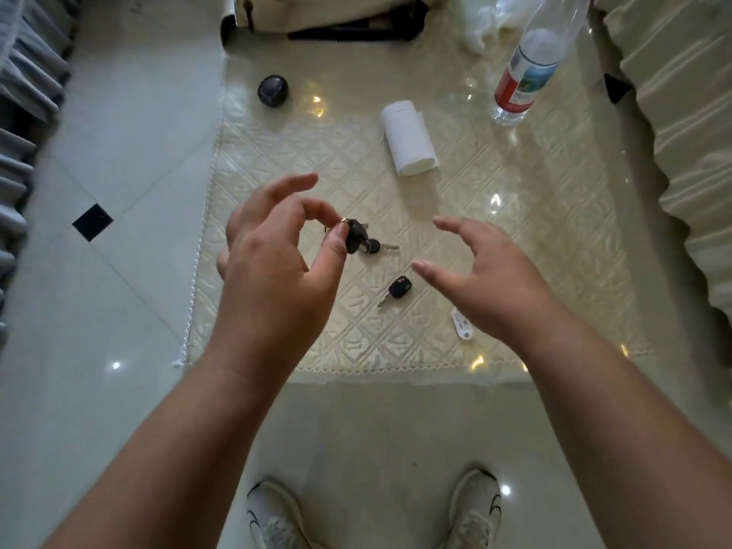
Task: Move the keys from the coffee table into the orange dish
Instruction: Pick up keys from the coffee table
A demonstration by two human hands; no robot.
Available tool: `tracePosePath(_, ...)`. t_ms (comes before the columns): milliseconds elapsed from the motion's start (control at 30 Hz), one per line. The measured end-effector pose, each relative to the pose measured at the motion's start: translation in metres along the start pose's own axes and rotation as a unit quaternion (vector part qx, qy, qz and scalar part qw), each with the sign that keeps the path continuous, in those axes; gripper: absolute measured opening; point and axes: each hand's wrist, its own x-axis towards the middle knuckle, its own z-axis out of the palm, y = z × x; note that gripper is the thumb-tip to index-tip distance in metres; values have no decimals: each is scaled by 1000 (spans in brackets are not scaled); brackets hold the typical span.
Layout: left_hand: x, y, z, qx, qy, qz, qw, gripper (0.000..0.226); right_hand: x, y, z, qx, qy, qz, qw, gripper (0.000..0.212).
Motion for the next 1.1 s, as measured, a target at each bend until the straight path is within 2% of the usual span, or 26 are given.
tracePosePath(100,0,-9,4,4,3,-20,1000,5,9,20,1,-28,40,46,998,54)
tracePosePath(267,1,-21,4,8,12,-44,999,5,14,34,13,-82,39,69,993,45)
tracePosePath(567,9,-36,2,17,16,-55,998,3,20,33,63,-173,11,33,984,36)
tracePosePath(833,13,-53,4,22,10,-59,998,7,51,9,98,-176,41,1,984,36)
tracePosePath(967,13,-67,9,16,14,-64,998,4,64,-2,116,-174,83,-15,981,25)
tracePosePath(1100,11,-78,14,13,7,-64,998,3,77,-4,130,-195,85,3,977,21)
